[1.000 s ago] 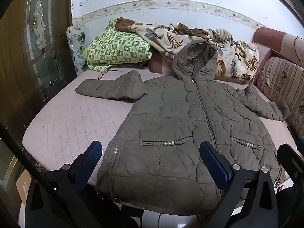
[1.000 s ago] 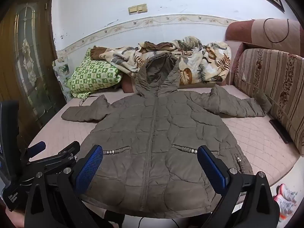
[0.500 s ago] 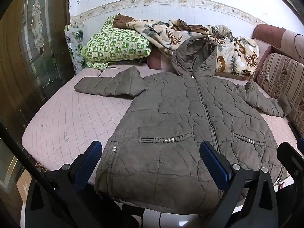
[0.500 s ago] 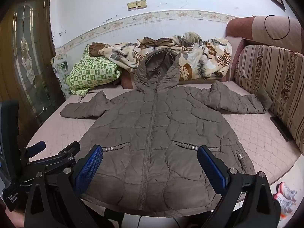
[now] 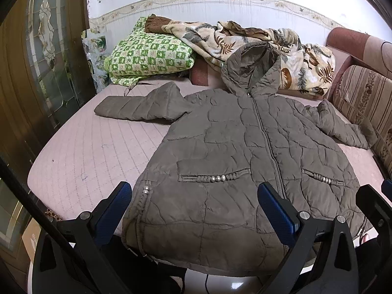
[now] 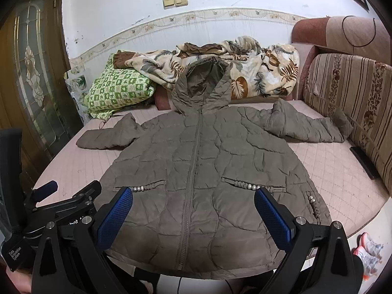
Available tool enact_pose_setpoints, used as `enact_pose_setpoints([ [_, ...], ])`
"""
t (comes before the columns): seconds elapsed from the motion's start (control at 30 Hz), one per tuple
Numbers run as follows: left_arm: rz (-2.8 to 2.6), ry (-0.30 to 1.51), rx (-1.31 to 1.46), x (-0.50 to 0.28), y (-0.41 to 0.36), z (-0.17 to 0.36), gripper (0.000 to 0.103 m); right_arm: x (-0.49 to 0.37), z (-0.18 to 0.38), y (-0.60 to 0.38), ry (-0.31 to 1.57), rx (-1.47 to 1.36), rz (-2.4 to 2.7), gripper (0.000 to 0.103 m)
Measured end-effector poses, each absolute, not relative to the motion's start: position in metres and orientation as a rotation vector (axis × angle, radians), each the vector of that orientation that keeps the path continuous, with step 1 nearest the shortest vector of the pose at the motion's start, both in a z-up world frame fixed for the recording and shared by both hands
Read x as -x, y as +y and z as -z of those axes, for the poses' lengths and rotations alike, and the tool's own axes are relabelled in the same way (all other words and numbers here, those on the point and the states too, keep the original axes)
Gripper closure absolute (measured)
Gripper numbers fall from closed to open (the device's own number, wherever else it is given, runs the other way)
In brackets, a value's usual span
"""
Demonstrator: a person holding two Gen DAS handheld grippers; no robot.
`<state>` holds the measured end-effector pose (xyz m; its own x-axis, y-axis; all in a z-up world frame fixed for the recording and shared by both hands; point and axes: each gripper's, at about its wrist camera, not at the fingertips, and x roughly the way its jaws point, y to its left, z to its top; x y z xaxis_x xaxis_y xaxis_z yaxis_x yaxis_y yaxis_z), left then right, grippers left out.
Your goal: Fold large clothes
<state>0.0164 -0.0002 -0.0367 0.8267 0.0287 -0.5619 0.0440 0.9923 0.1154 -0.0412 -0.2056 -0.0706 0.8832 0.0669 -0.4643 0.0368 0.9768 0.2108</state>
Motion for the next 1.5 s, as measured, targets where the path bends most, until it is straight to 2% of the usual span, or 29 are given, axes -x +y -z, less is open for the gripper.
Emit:
enact_pose_setpoints([
  [0.17, -0.044, 0.574, -0.254, -0.035, -0.008, 0.04, 0.001, 0.033, 0.078, -0.219, 0.498, -0.259, -0.012, 0.002],
  [0.33, 0.016, 0.59, -0.177, -0.05, -0.016, 0.042, 0.001, 0.02, 0.088, -0.241, 0.517, -0.34, -0.001, 0.002],
  [0.6, 0.106, 0.651, -0.166, -0.146, -0.064, 0.027, 0.001, 0.0, 0.096, -0.305, 0.639, -0.488, 0.092, 0.002],
  [0.73, 0.151, 0.649, -0.23, -0.204, -0.1, 0.052, 0.001, -0.015, 0.106, -0.368, 0.657, -0.588, 0.144, 0.002],
  [0.9, 0.156, 0.835, -0.205, -0.242, -0.099, 0.098, 0.001, -0.034, 0.122, -0.474, 0.651, -0.79, 0.221, 0.003],
  [1.0, 0.136, 0.852, -0.198, -0.252, -0.096, 0.104, 0.001, -0.057, 0.125, -0.531, 0.624, -0.833, 0.315, 0.008],
  [1.03, 0.132, 0.84, -0.205, -0.255, -0.097, 0.104, 0.001, -0.064, 0.127, -0.549, 0.614, -0.851, 0.33, 0.015],
  [1.2, 0.158, 0.818, -0.201, -0.254, -0.097, 0.104, 0.001, -0.104, 0.151, -0.634, 0.603, -0.881, 0.515, 0.035],
  [1.5, 0.197, 0.793, -0.234, -0.25, -0.106, 0.108, 0.001, -0.158, 0.182, -0.71, 0.604, -0.812, 0.643, 0.037],
])
